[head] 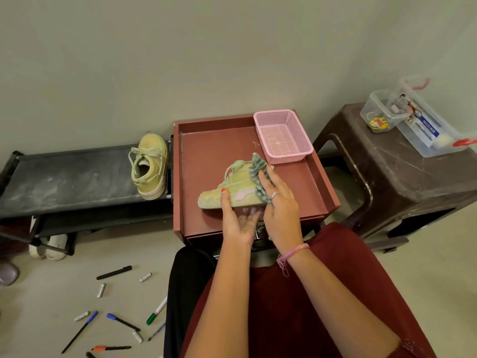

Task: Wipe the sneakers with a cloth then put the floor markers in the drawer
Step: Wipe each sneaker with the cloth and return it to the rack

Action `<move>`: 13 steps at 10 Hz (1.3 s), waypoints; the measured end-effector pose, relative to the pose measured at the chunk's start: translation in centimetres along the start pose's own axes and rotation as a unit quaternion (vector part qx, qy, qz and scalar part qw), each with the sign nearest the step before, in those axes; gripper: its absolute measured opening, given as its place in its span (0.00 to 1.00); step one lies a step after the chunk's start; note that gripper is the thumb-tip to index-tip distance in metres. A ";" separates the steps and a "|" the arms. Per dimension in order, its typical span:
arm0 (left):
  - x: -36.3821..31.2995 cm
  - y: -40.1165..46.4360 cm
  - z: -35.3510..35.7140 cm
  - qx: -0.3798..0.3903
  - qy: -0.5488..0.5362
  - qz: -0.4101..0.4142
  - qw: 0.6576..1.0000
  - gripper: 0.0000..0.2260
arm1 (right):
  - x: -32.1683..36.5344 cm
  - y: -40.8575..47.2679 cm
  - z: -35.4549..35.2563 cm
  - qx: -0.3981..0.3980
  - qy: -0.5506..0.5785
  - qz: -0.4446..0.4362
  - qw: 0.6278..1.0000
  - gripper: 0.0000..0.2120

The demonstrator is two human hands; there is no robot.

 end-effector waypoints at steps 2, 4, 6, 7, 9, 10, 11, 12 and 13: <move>-0.7 0.6 -1.0 -0.008 -0.023 0.019 1.000 0.23 | 1.1 -1.8 0.6 -0.058 -0.137 -0.069 0.986 0.22; -2.3 -0.8 1.0 -0.085 0.545 0.287 0.783 0.34 | 3.1 -1.5 6.2 0.094 -0.300 -0.168 0.935 0.23; -0.2 1.3 0.1 0.116 -0.011 0.004 0.993 0.22 | 1.4 -1.1 3.6 0.055 -0.232 -0.181 0.954 0.21; -1.7 1.6 -1.3 0.053 -0.002 0.010 0.999 0.26 | 0.5 -1.3 1.0 -0.031 -0.088 -0.171 0.981 0.21; -2.4 1.2 -0.8 0.045 -0.003 0.007 0.999 0.24 | 1.6 0.3 2.4 0.047 0.144 -0.058 0.987 0.30; -3.1 1.4 -1.1 0.035 -0.005 0.007 0.999 0.21 | 1.4 1.1 2.7 0.083 0.202 -0.002 0.976 0.36; -3.7 1.8 -1.7 0.031 -0.002 0.011 0.999 0.18 | 1.6 2.6 2.5 0.192 0.310 0.063 0.929 0.36; -3.8 1.7 -2.1 0.029 0.015 0.008 0.999 0.19 | 2.0 3.5 1.6 0.240 0.349 0.124 0.897 0.34; -3.4 2.0 -2.0 0.033 0.027 0.007 0.999 0.17 | 4.9 3.3 1.0 0.217 0.070 0.035 0.973 0.37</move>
Point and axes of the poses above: each hand's wrist, its own y-axis towards the middle knuckle, its own z-axis out of the palm, x = y × z, the point moved 6 cm from there along y, towards the middle knuckle, and after that the axes turned 9 degrees about x, right-handed, at the moved point
